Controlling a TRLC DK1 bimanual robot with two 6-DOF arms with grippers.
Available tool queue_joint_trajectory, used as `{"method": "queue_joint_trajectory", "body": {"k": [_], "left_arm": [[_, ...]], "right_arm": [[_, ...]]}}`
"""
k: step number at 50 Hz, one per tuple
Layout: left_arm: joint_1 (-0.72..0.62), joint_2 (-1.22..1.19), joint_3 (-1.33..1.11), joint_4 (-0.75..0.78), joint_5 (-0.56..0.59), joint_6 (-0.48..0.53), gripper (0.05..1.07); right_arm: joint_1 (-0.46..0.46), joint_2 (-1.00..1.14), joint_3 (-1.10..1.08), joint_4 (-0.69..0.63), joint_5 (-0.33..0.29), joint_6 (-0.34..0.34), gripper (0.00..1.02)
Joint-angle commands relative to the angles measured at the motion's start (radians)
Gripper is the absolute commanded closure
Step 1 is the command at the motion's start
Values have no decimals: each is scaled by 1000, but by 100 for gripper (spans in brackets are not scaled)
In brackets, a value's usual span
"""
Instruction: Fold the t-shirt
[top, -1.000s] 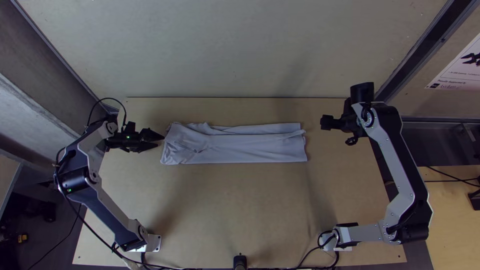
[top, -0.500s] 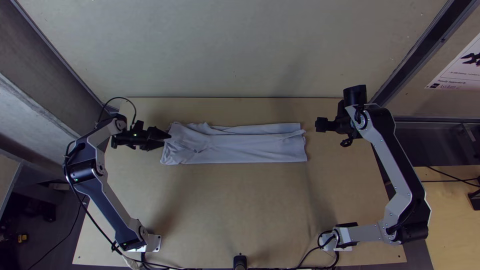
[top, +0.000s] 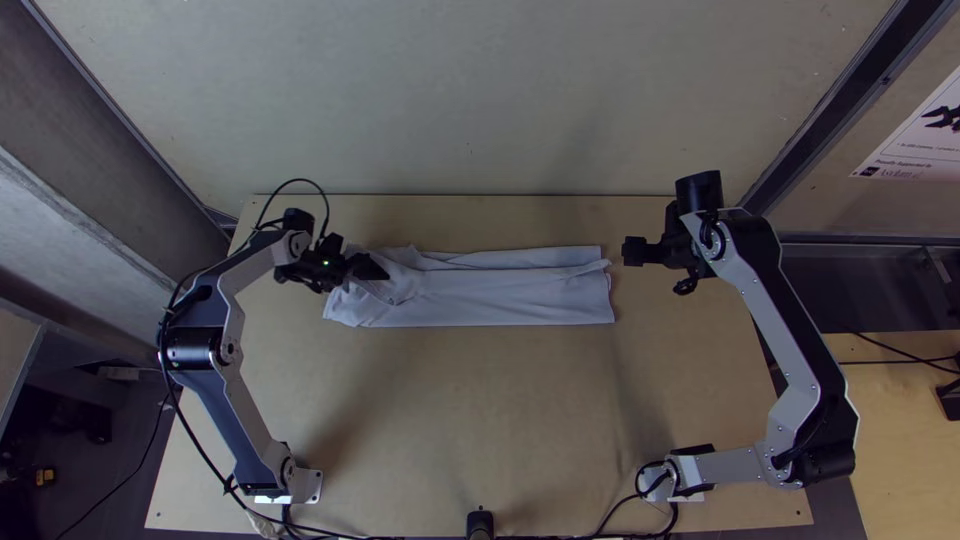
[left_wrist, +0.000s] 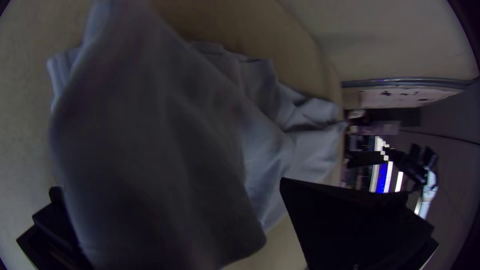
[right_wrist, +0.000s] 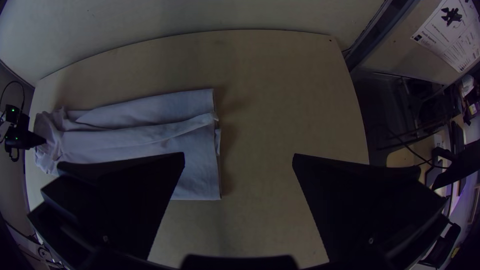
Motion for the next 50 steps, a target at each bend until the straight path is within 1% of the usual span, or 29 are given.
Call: {"method": "queue_joint_trajectory", "body": {"k": [1, 2, 4, 6, 8, 9, 10, 18, 23, 28, 31, 35, 46, 50], "left_arm": [[-59, 14, -66, 20, -121, -115, 16], [-67, 11, -66, 20, -139, -132, 23], [-76, -3, -74, 21, -153, -151, 39], [-81, -15, -82, 38, -185, -168, 62], [-84, -24, -86, 43, -214, -178, 94], [-85, -29, -88, 43, -216, -178, 107], [-85, -32, -89, 41, -219, -180, 104], [-62, -72, -111, 24, -271, -189, 105], [-22, -109, -117, -2, -302, -162, 105], [28, -139, -115, -29, -352, -99, 105], [71, -149, -109, -45, -398, -48, 105], [140, -149, -83, -83, -432, 21, 105], [300, -155, 30, -180, -556, 210, 105], [349, -152, 81, -200, -579, 253, 105]], "right_arm": [[10, 2, -32, 6, 3, 20, 3], [10, 1, -35, 6, 3, 22, 3], [10, -2, -39, 4, 3, 25, 3], [10, -5, -47, 6, 3, 26, 3], [10, -10, -53, 6, 3, 30, 3], [10, -11, -58, 6, 3, 31, 3], [10, -13, -61, 6, 3, 33, 3], [14, -42, -113, 33, 3, 37, 3], [20, -56, -135, 44, 3, 46, 3], [23, -68, -151, 56, 3, 53, 3], [25, -71, -159, 59, 3, 54, 3], [25, -76, -170, 67, 3, 59, 3], [26, -83, -207, 88, 3, 69, 3], [28, -85, -216, 93, 3, 72, 3]]}}
